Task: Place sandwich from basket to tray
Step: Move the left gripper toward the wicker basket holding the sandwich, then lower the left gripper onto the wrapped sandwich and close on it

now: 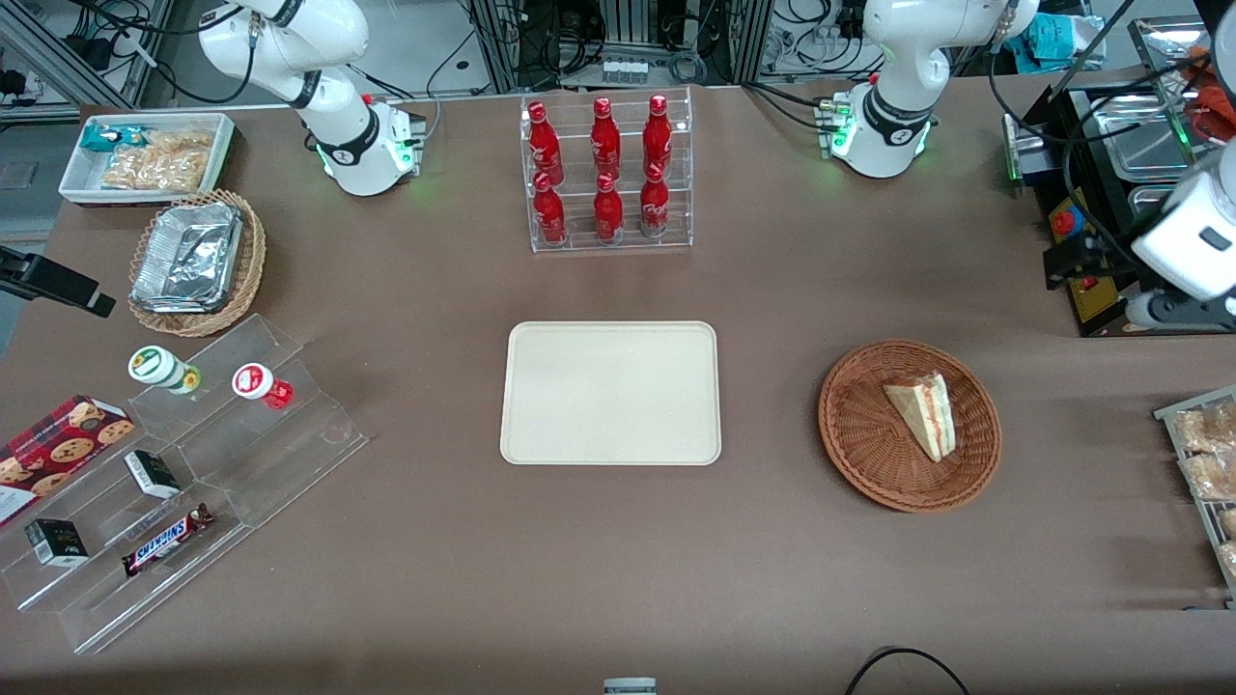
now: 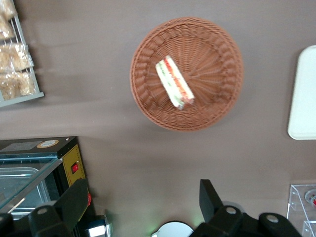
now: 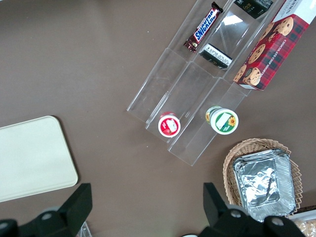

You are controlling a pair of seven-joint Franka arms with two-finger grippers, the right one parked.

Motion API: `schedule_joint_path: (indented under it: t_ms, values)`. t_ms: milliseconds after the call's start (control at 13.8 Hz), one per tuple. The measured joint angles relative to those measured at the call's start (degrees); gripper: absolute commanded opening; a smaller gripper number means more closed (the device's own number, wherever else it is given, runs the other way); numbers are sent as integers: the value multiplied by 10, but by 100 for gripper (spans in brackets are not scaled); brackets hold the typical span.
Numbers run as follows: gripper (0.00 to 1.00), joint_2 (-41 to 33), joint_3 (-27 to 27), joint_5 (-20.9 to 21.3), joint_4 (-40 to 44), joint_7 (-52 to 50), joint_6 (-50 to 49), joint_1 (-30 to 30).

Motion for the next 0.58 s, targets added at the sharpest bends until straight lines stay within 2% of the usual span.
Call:
schedule_joint_path:
  t_ms: [217, 289, 579]
  values:
    - [100, 76, 22, -5, -6, -10, 52, 3]
    - [100, 106, 23, -19, -7, -30, 78, 3]
    - [100, 207, 20, -115, -7, -121, 179, 0]
